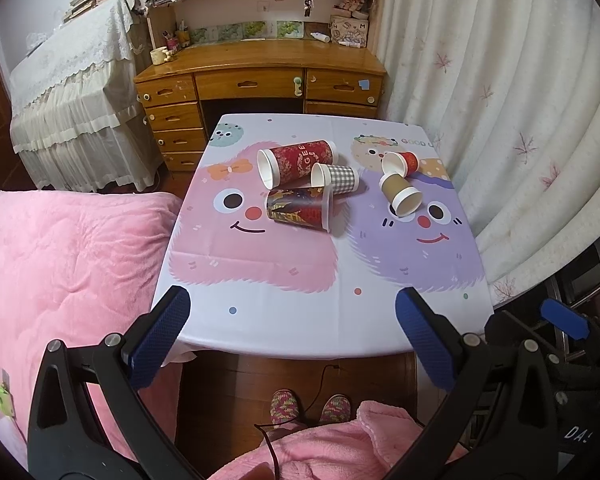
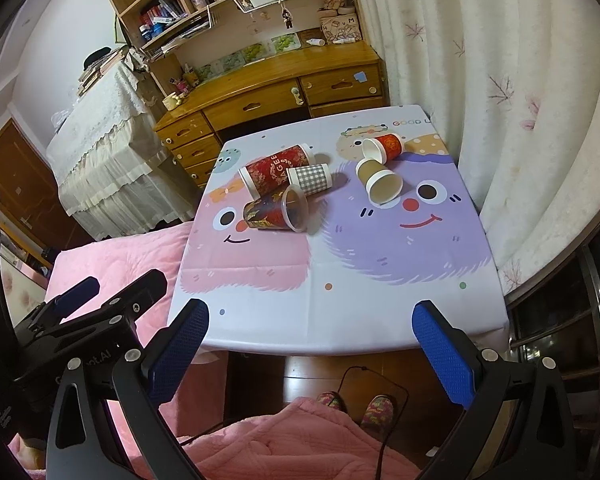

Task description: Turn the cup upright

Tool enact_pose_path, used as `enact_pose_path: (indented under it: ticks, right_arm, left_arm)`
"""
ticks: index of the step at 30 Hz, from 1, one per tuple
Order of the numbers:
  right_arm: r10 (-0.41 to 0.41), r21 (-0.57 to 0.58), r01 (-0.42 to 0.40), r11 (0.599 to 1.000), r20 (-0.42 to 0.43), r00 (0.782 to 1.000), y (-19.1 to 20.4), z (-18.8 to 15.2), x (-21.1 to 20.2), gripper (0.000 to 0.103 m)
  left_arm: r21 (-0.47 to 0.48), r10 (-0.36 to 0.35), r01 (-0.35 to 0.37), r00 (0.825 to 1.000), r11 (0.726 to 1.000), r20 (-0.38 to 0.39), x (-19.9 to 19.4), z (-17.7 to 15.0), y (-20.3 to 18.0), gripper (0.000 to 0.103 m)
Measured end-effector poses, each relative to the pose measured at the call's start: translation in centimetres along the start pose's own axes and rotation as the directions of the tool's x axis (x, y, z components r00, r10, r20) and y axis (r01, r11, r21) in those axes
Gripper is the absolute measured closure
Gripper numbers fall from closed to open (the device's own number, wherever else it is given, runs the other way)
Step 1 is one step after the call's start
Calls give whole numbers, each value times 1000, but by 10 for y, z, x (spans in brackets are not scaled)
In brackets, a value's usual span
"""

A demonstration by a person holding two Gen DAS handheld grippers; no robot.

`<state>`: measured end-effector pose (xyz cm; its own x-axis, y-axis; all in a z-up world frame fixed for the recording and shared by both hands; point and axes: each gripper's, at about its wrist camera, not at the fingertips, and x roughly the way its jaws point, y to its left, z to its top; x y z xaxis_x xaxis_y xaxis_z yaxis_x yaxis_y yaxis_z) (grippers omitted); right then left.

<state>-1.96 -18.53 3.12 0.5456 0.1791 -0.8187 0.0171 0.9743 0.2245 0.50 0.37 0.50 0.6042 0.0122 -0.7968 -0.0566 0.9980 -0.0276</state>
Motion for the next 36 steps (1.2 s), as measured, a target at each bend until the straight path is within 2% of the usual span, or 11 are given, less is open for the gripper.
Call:
enact_pose_path:
  ticks: [15,29,36]
  right_arm:
    - [-11,-23,11,1000,2,1000,6,1,-1,0]
    - [-6,43,4,999,32,999,30,-11,9,0]
    - [-7,70,6,998,19,1000,43,-30,13,0]
  left_arm:
    - [-8,16,-16,1000,1000,-2,10,2,3,1]
    - [22,21,-21,1000,1000,10,11,-1,31,1]
    - [26,-23,23,1000,999,-15,14,-9,51,2]
